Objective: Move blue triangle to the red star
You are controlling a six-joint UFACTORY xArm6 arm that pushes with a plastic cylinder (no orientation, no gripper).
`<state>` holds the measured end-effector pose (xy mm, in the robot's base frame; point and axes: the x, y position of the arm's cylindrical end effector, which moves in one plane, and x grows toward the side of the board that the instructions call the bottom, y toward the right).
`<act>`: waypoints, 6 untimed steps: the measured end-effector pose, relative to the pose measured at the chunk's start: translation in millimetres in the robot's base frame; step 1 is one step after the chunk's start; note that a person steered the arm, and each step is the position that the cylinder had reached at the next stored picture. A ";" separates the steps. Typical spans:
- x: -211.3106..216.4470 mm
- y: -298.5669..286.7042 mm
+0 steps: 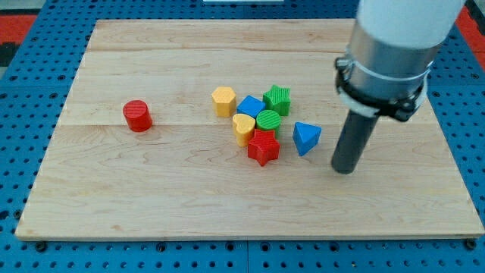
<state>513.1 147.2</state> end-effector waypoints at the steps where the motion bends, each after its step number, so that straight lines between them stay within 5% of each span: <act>1: -27.3 6.6; 6: -60.8 -22.1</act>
<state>452.3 125.0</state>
